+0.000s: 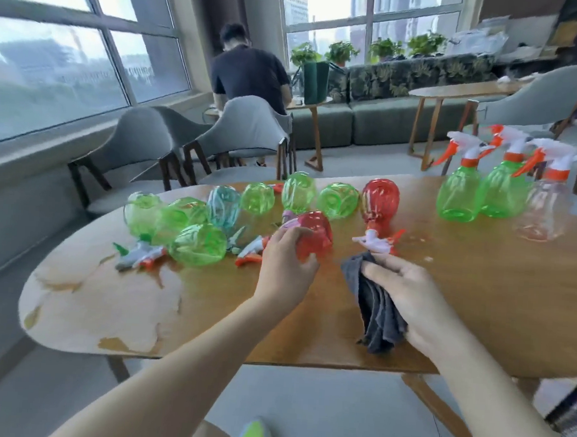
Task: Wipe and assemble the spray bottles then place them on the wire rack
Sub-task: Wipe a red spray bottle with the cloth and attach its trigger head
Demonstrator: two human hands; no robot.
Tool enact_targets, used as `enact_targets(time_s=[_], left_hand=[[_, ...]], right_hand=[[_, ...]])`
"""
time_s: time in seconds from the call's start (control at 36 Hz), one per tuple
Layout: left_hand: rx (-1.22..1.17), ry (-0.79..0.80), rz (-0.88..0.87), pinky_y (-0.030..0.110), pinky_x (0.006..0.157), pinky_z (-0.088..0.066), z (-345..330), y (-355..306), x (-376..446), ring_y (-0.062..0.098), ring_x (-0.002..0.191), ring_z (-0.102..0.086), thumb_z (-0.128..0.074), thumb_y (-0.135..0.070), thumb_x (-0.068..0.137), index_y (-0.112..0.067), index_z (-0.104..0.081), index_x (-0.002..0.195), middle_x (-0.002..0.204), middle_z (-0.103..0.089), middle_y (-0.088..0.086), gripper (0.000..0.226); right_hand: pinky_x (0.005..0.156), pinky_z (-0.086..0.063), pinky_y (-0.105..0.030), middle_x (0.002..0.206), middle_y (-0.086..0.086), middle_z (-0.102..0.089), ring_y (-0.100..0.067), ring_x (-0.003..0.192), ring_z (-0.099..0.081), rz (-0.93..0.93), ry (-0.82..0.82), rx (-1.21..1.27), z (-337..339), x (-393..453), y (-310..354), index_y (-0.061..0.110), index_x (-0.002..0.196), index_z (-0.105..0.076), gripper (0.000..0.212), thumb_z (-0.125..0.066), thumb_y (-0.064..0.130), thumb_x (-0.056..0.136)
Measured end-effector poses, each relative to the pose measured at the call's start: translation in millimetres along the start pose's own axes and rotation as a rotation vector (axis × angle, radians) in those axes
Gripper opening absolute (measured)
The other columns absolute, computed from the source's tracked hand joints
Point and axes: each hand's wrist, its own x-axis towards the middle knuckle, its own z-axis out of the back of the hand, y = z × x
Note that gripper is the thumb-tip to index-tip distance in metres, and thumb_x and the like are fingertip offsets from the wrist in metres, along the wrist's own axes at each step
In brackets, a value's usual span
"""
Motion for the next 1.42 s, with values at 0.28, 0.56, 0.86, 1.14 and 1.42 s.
enact_targets(time_s=[0.28,0.56,0.86,1.14,1.42], left_hand=[[0.428,0.072,0.002,0.034,0.075,-0.049,42.5,66.3,8.2,0.025,0.110,-0.062,-0.063,-0.017,0.097,-0.019,-0.060,0.137,0.136,-0.051,0.000,0.040],[0.643,0.191,-0.117,0.041,0.068,-0.049,42.9,84.6,27.9,0.032,0.098,-0.065,-0.048,0.003,0.099,-0.010,-0.066,0.123,0.117,-0.058,0.005,0.033],[0.810,0.098,-0.413,0.046,0.077,-0.058,80.4,4.9,41.1,0.033,0.104,-0.066,-0.047,0.014,0.093,-0.012,-0.055,0.141,0.135,-0.058,0.008,0.055],[0.880,0.148,-0.954,0.044,0.065,-0.059,65.7,-48.3,29.9,0.037,0.104,-0.064,-0.070,0.010,0.082,-0.003,-0.068,0.115,0.121,-0.064,0.019,0.035],[0.847,0.133,-1.080,0.046,0.068,-0.062,53.4,-59.3,19.9,0.034,0.101,-0.067,-0.079,0.006,0.081,-0.005,-0.069,0.124,0.130,-0.065,0.019,0.046]], right_hand=[[0.062,-0.055,-0.020,0.098,-0.013,-0.079,-0.017,0.079,-0.075,-0.026,0.101,-0.045,-67.6,6.9,-21.6,0.008,0.106,-0.075,0.012,-0.067,0.009,0.098],[0.062,-0.057,-0.020,0.096,-0.013,-0.078,-0.015,0.076,-0.073,-0.052,0.058,0.061,-67.2,8.3,-22.5,0.006,0.107,-0.075,0.012,-0.067,0.010,0.098],[0.055,-0.054,-0.021,0.086,-0.008,-0.078,-0.014,0.068,-0.073,-0.011,0.033,0.098,-41.5,-15.1,-4.9,0.008,0.107,-0.074,0.012,-0.066,0.010,0.099],[0.065,-0.053,-0.026,0.085,-0.006,-0.077,-0.014,0.070,-0.071,0.036,-0.046,0.118,-1.2,-31.1,9.4,0.012,0.098,-0.077,0.009,-0.067,0.010,0.097],[0.064,-0.052,-0.029,0.087,-0.005,-0.078,-0.016,0.072,-0.072,0.049,-0.115,0.068,21.5,-36.3,11.3,0.013,0.109,-0.076,0.014,-0.070,0.017,0.097]])
